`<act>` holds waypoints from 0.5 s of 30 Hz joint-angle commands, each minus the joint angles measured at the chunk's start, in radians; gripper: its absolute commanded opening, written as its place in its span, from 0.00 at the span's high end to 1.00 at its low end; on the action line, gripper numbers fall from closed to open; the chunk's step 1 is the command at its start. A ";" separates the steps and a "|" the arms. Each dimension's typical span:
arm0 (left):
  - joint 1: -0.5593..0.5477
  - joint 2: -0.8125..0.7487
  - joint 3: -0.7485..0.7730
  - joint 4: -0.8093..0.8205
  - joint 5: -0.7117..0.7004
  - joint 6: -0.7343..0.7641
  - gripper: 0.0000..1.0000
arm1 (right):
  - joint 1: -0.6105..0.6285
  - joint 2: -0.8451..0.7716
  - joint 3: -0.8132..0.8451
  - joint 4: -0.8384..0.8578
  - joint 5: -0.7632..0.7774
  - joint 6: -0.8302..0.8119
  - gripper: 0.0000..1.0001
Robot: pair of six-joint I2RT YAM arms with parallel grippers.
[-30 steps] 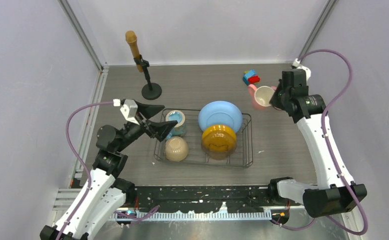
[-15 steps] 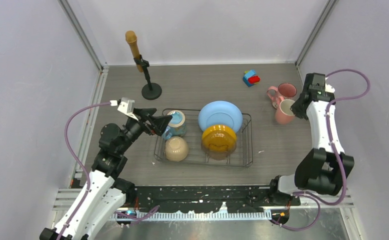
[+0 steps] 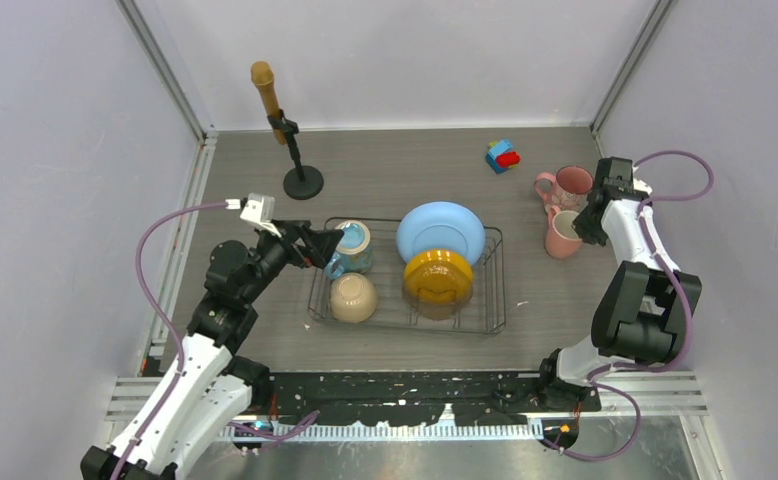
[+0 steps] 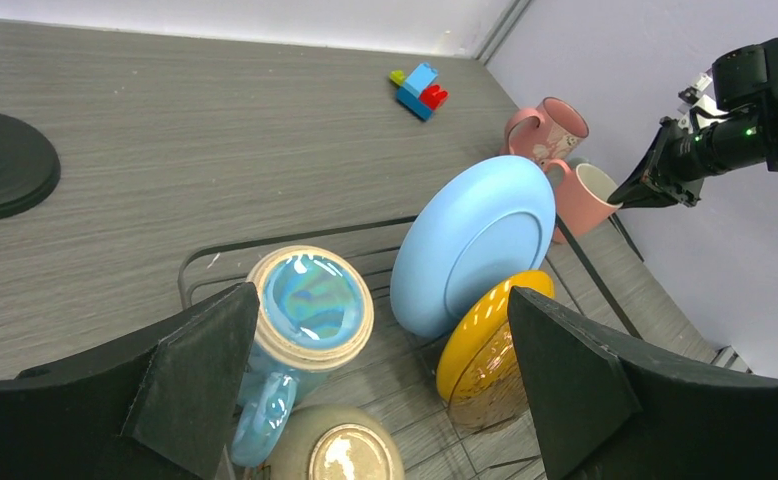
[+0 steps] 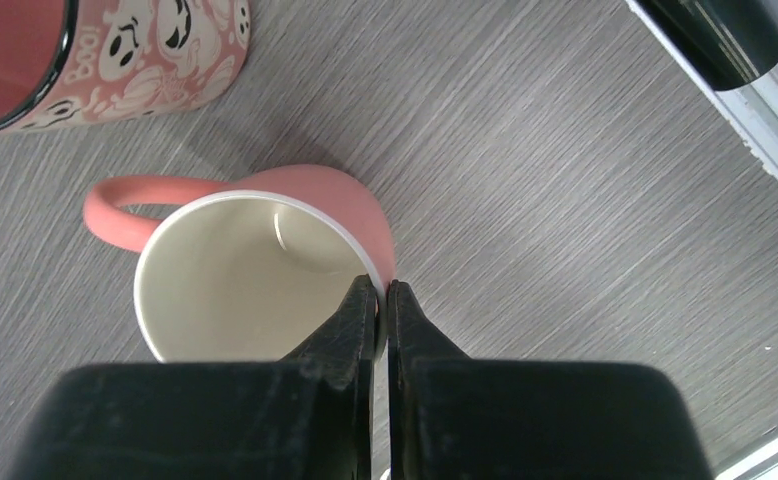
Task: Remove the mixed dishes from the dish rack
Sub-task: Place the cup at the center of the board.
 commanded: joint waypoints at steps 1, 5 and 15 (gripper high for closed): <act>-0.001 0.009 0.026 0.005 -0.021 0.025 0.00 | -0.003 0.010 0.017 0.105 0.030 -0.015 0.92; -0.001 0.017 0.024 0.005 -0.024 0.027 0.00 | -0.002 0.013 0.024 0.092 0.022 -0.019 0.68; -0.001 0.034 0.050 -0.047 -0.052 0.009 0.00 | 0.000 -0.089 0.099 -0.061 0.071 0.014 0.19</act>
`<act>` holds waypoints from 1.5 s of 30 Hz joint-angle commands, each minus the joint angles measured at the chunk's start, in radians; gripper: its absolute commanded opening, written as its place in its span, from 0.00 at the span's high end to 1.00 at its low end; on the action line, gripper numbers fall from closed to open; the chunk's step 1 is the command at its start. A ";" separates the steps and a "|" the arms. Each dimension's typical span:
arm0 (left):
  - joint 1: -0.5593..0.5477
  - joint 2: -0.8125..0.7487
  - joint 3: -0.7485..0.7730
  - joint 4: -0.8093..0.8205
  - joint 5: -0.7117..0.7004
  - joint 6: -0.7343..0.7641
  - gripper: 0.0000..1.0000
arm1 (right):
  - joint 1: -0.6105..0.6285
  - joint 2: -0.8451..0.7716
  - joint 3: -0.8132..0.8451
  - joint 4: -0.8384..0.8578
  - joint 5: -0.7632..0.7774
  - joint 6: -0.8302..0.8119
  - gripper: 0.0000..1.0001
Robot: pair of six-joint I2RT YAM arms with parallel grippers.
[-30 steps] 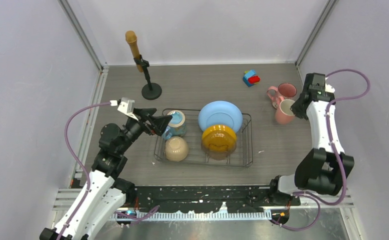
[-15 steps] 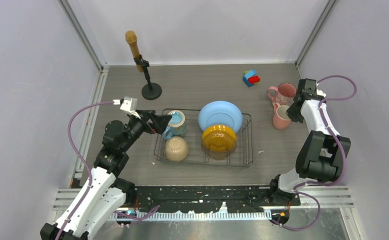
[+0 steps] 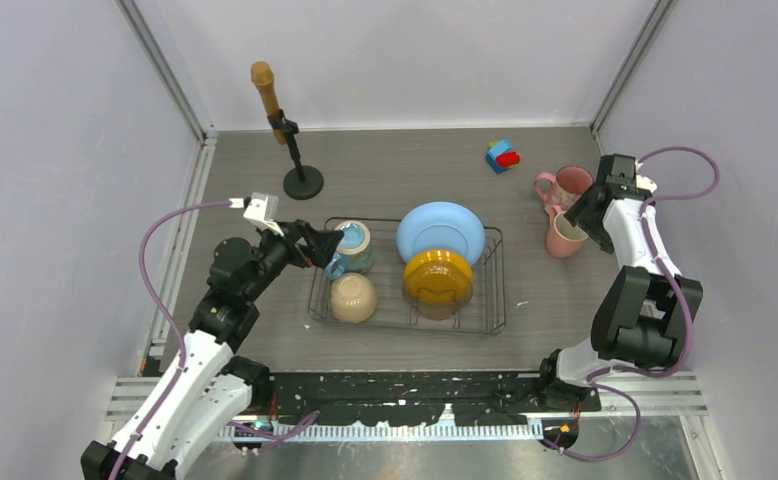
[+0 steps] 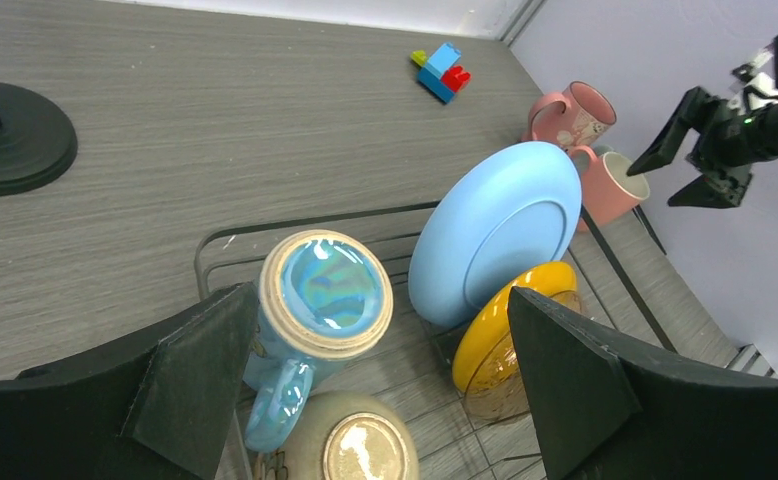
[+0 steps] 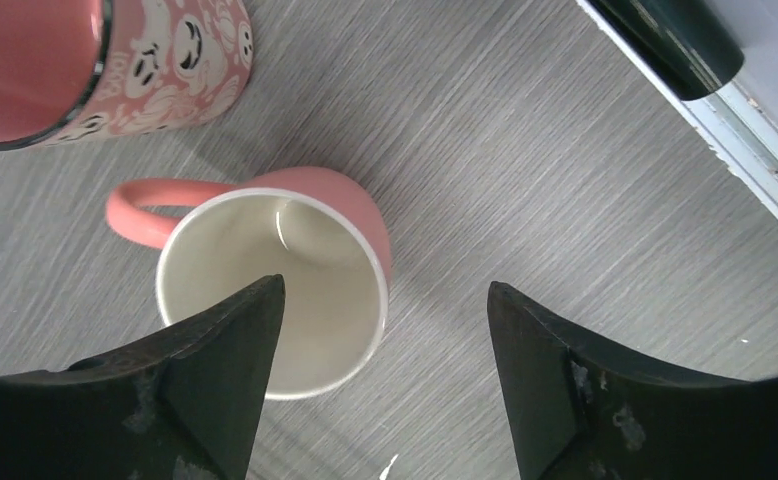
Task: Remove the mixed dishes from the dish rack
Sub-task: Place the cup at the center of the board, then pick up the cup from the dish rack.
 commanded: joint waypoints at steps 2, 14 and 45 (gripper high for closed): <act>-0.001 0.008 0.051 -0.032 -0.029 0.011 0.00 | 0.017 -0.141 0.097 -0.107 0.082 0.012 0.11; -0.001 0.117 0.169 -0.290 0.096 0.102 0.00 | 0.276 -0.479 0.007 0.059 -0.017 -0.033 0.00; -0.093 0.477 0.293 -0.462 0.013 0.270 0.38 | 0.277 -0.616 -0.142 0.184 -0.113 -0.031 0.00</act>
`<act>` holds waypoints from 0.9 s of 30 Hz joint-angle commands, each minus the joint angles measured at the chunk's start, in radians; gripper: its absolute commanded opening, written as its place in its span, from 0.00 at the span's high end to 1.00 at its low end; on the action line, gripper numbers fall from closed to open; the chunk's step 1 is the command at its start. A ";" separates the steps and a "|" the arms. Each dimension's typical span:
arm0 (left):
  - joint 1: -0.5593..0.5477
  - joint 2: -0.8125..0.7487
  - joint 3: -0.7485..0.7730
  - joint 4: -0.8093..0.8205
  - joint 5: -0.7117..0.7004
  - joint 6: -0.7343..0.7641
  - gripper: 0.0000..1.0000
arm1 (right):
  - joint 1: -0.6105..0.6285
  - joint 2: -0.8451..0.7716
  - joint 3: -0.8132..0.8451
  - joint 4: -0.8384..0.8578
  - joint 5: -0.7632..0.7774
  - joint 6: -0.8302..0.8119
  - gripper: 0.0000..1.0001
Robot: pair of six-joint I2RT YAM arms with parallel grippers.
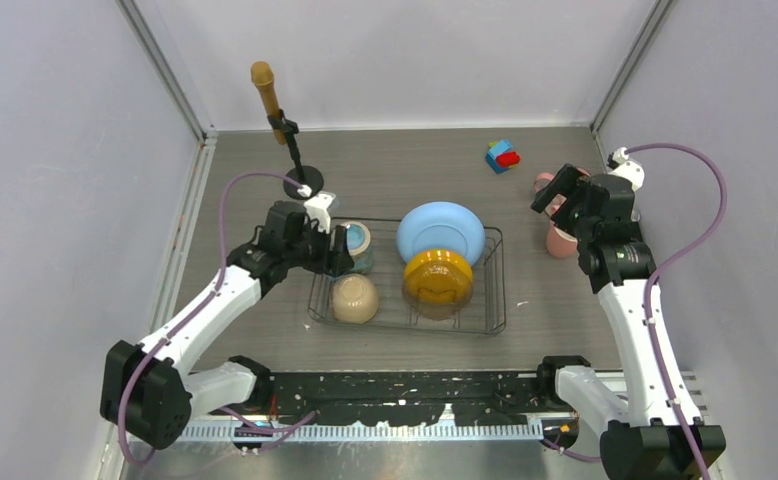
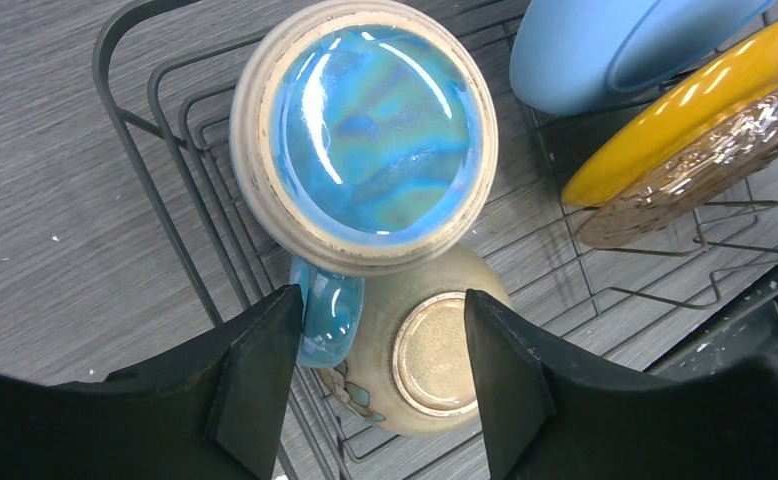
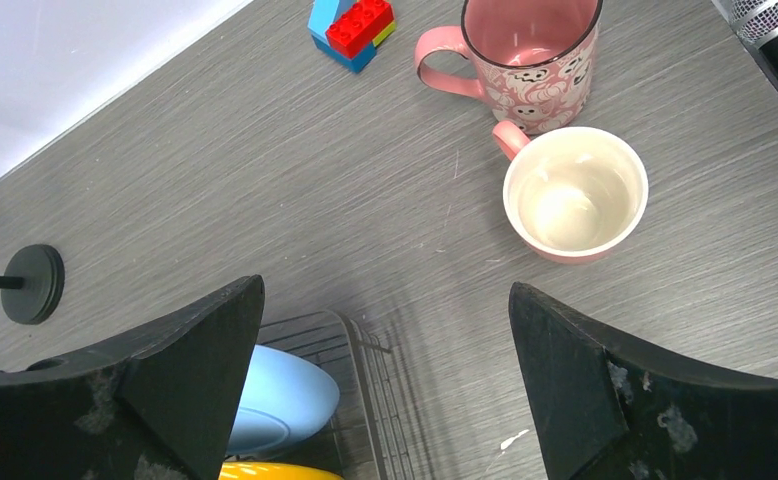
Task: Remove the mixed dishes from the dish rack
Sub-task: Pick up the cup from the dish rack.
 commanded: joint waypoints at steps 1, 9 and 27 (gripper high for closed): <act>-0.023 0.039 0.057 -0.014 -0.048 0.026 0.39 | 0.000 -0.046 -0.008 0.056 0.017 -0.004 0.00; -0.067 0.117 0.099 -0.042 -0.160 0.030 0.46 | 0.000 -0.060 -0.010 0.052 -0.006 -0.001 0.00; -0.138 0.185 0.144 -0.128 -0.314 0.061 0.98 | 0.000 -0.081 -0.019 0.061 -0.012 0.001 0.00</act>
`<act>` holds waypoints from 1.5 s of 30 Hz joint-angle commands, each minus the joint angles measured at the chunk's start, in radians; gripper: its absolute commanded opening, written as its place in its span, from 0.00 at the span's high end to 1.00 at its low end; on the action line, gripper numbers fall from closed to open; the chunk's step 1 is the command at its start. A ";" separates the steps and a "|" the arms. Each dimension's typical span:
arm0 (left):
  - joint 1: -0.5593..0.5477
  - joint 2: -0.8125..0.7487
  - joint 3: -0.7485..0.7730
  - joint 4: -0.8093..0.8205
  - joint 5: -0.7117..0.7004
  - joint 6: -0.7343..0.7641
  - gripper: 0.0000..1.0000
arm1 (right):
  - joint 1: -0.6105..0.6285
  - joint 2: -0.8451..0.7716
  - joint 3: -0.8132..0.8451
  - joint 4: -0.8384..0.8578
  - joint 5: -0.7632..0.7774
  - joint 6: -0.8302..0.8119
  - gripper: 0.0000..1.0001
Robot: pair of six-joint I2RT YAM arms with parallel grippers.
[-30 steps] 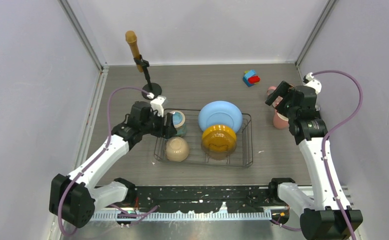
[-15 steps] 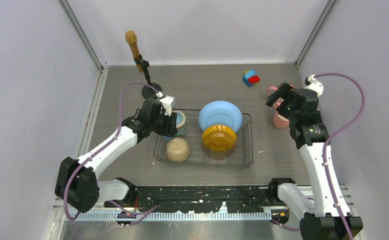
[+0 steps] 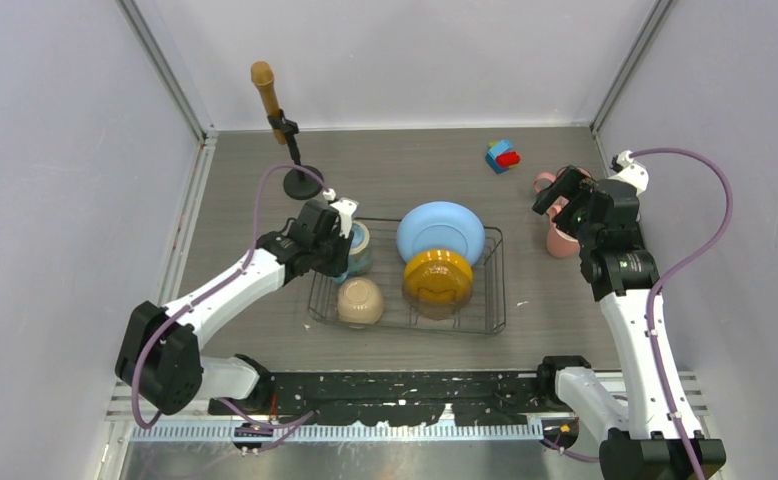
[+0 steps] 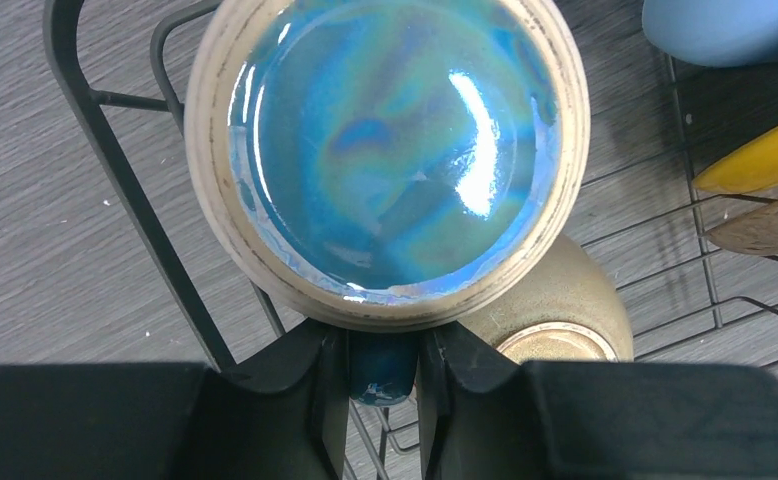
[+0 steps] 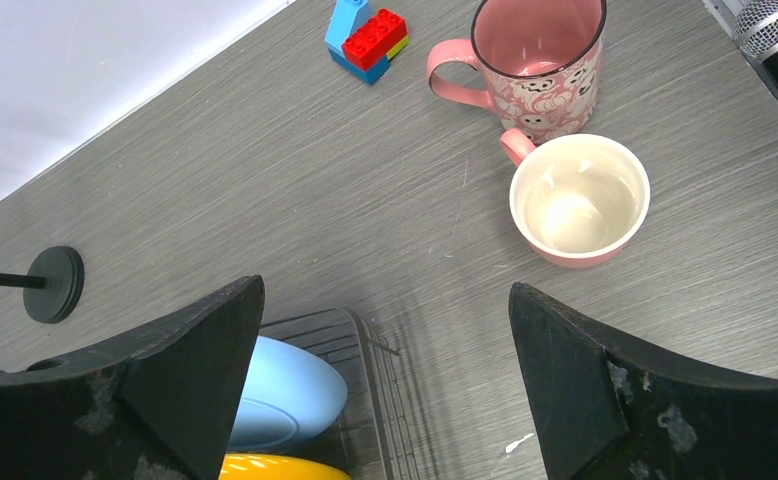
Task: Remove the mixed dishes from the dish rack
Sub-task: Pick up the cup from the dish rack.
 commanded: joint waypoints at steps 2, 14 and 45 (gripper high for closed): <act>-0.014 -0.013 0.046 -0.010 -0.053 0.013 1.00 | 0.000 -0.022 0.001 0.049 -0.011 0.001 0.00; -0.021 -0.245 0.017 0.233 0.075 -0.007 1.00 | 0.000 -0.054 -0.025 0.091 -0.059 -0.008 0.00; -0.022 -0.428 -0.277 1.286 0.125 -0.619 1.00 | 0.398 0.261 -0.172 1.015 -0.850 0.354 0.03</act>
